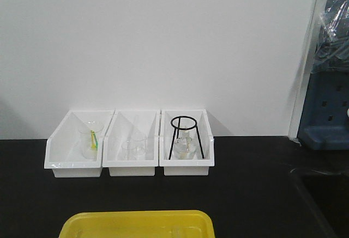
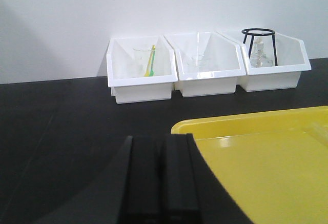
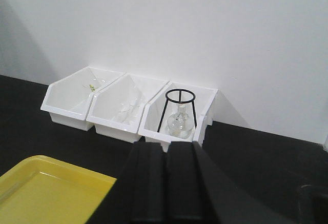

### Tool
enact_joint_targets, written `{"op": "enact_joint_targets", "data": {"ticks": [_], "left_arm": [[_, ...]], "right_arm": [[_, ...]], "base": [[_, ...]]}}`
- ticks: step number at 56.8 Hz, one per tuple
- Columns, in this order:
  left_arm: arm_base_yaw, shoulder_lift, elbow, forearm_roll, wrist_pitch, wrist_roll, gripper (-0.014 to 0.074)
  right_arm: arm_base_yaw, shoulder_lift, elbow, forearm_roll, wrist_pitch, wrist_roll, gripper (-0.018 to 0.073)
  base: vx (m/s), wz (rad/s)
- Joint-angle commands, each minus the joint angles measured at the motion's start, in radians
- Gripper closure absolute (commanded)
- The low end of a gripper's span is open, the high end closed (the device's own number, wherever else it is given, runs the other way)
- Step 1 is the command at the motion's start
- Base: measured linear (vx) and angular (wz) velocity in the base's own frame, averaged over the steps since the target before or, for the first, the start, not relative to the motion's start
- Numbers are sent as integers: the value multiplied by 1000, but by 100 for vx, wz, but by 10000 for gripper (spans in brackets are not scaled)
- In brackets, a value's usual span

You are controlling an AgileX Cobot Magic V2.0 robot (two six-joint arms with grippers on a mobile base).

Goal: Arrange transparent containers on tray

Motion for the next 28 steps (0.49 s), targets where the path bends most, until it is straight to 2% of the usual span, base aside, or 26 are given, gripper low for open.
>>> {"op": "enact_joint_targets", "data": {"ticks": [1, 28], "left_arm": [[0, -11, 2, 2, -86, -12, 596], [0, -11, 2, 2, -86, -12, 596]], "right_arm": [[-2, 0, -30, -23, -70, -2, 568], [-2, 0, -30, -23, -70, -3, 568]], "base": [[0, 0], [0, 0]]}}
